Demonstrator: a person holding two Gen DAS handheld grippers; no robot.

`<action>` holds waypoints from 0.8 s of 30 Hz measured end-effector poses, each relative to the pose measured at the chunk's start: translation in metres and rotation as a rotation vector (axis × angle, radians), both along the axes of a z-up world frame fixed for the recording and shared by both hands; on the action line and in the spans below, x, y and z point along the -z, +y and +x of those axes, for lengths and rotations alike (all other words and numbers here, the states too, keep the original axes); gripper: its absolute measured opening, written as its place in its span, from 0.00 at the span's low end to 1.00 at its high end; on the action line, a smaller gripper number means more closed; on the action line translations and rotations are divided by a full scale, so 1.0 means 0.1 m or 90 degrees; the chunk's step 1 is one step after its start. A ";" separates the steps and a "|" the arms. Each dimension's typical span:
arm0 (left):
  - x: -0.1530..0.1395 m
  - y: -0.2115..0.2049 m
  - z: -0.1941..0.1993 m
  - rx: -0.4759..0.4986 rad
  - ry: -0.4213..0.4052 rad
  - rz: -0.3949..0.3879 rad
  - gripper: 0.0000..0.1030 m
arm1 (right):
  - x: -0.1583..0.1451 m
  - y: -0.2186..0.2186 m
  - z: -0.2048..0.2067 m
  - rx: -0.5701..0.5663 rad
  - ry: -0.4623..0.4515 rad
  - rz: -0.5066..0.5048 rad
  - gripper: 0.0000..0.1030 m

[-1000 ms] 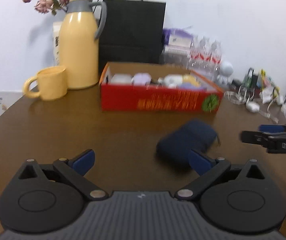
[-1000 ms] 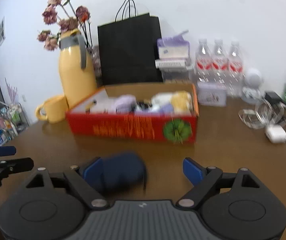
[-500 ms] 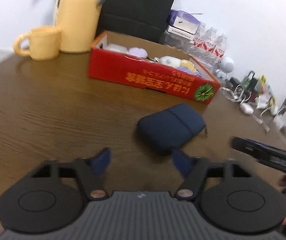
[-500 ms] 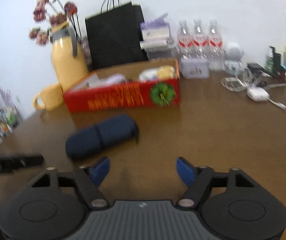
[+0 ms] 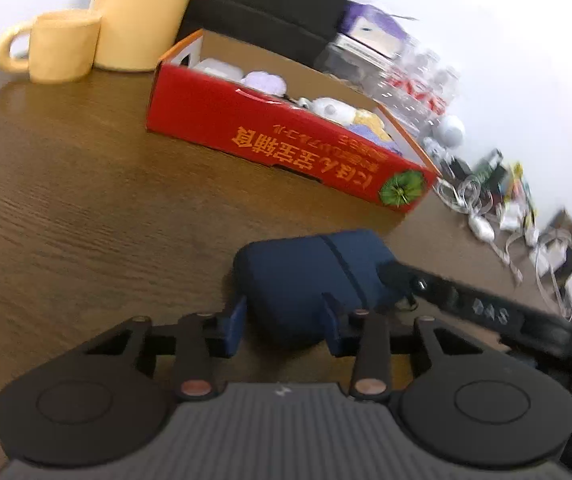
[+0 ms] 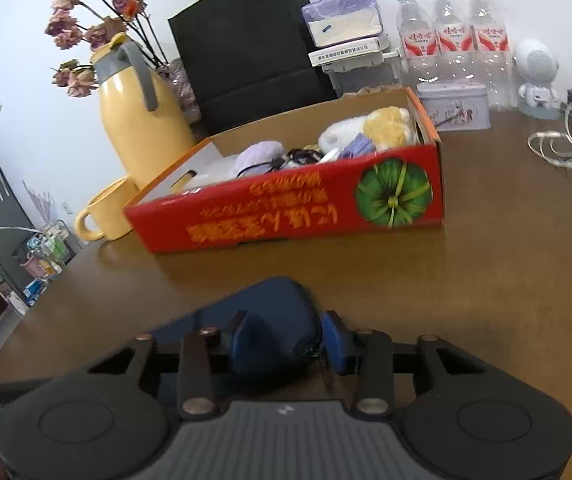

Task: Organize objects
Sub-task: 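Grasp the navy zip case with both tools at its two ends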

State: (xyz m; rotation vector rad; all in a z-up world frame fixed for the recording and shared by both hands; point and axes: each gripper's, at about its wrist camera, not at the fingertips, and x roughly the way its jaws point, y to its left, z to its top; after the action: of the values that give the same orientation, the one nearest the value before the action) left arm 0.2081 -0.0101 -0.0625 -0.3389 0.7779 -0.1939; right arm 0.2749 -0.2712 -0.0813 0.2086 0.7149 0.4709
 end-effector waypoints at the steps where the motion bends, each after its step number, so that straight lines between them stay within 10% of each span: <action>1: -0.02 -0.01 -0.10 0.014 -0.006 0.012 0.39 | -0.01 0.00 -0.14 0.000 -0.001 -0.007 0.33; 13: -0.11 0.15 -0.74 0.115 -0.012 0.027 0.53 | -0.13 -0.24 -1.30 0.030 0.021 -0.011 0.35; 24: -0.02 0.17 -0.59 0.070 0.002 -0.010 0.24 | -0.01 -0.17 -1.14 0.013 0.020 0.055 0.28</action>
State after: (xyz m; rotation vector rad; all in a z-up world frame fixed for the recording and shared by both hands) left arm 0.1493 0.0071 -0.0605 -0.3114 0.7995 -0.3024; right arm 0.1613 -0.2885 -0.0806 0.3050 0.7239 0.4810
